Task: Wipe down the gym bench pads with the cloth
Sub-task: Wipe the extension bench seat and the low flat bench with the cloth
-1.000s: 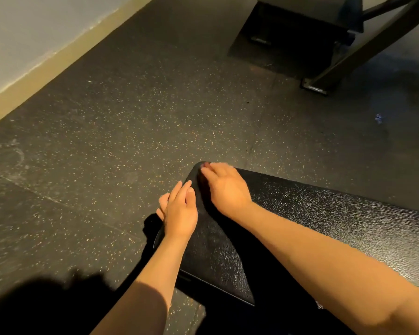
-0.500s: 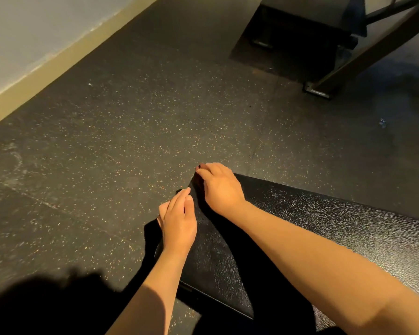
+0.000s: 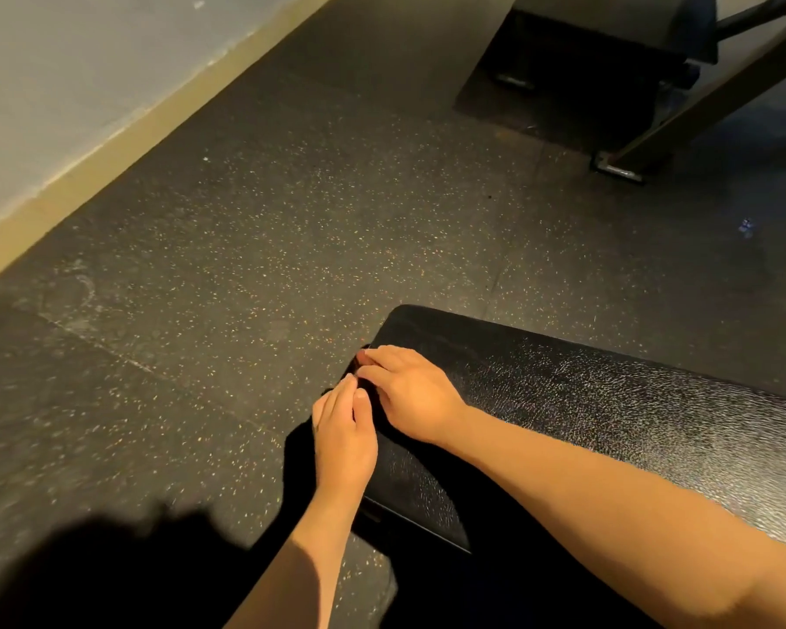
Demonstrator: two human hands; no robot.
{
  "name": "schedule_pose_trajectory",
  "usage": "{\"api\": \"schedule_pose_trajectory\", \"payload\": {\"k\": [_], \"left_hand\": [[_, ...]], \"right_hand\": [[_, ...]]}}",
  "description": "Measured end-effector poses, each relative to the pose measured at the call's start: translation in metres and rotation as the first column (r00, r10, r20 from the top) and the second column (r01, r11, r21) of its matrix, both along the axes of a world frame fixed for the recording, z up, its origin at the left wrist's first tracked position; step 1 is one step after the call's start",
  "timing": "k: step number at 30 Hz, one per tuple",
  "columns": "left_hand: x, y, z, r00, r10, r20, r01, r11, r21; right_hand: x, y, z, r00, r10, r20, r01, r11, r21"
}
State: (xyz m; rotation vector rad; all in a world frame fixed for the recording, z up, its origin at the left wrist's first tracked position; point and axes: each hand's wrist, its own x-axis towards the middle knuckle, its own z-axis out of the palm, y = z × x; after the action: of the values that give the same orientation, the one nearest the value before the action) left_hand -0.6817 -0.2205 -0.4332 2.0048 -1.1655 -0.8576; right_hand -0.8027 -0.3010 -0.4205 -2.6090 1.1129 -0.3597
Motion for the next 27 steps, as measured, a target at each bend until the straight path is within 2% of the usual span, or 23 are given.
{"api": "schedule_pose_trajectory", "payload": {"k": [6,8,11,13,17,19,24,27], "left_hand": [[0.000,0.013,0.001,0.999,-0.023,0.045,0.023,1.000,-0.003],[-0.002,0.019,0.000,0.999,0.003,0.037,-0.002,1.000,-0.018],[-0.004,0.020,0.000,0.999,0.049,0.017,-0.048,0.997,-0.055],[-0.007,0.017,0.002,0.998,0.021,0.055,-0.019,0.999,-0.034],[-0.015,0.018,0.001,0.973,-0.122,0.195,0.113,0.992,0.057],[-0.016,0.018,-0.001,0.970,-0.121,0.209,0.109,0.992,0.069],[-0.016,0.013,-0.001,0.986,-0.029,0.163,0.021,0.999,0.049],[-0.012,0.016,0.000,0.993,-0.031,0.118,0.028,0.999,0.029]], "right_hand": [[-0.013,-0.012,0.007,0.949,-0.304,-0.082,0.301,0.952,-0.052],[-0.006,0.010,0.006,0.966,-0.252,-0.057,0.247,0.966,-0.075],[-0.002,0.038,0.004,0.998,-0.034,-0.043,0.031,0.997,-0.067],[-0.011,0.026,0.007,0.998,-0.010,-0.070,0.005,0.997,-0.072],[-0.040,-0.005,0.014,0.934,-0.336,-0.119,0.322,0.939,-0.126],[-0.042,-0.002,0.014,0.918,-0.385,-0.098,0.371,0.919,-0.130],[-0.004,0.040,0.002,0.981,-0.195,-0.027,0.193,0.980,-0.057],[-0.012,0.037,0.000,0.994,-0.099,-0.048,0.096,0.994,-0.060]]}}
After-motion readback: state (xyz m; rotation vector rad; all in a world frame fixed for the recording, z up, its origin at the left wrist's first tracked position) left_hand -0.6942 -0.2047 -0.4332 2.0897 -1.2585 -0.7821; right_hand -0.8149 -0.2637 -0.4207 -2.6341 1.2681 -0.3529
